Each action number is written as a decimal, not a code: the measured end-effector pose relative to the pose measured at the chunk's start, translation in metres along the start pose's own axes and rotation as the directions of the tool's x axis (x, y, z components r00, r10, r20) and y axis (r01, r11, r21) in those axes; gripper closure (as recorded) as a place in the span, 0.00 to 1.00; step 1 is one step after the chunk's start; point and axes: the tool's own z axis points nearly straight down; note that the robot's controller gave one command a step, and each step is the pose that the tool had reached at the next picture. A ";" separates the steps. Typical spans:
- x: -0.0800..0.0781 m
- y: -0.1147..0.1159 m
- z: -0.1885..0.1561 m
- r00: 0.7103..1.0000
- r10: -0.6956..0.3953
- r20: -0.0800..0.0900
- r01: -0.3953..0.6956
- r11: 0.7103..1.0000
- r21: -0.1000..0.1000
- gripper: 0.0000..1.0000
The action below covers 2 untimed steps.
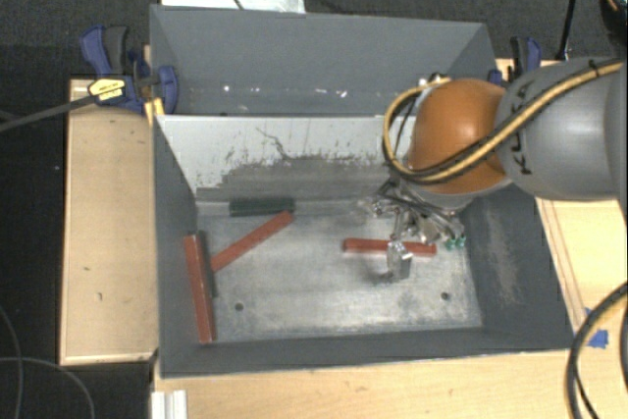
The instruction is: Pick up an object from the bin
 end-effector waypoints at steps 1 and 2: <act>-0.001 0.002 -0.003 1.000 0.003 0.004 -0.003 1.000 -0.001 1.00; -0.001 0.002 -0.003 1.000 0.005 0.004 -0.005 1.000 -0.001 0.00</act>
Offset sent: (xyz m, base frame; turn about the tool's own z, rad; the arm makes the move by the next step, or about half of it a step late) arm 0.0000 0.0000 0.0000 0.0000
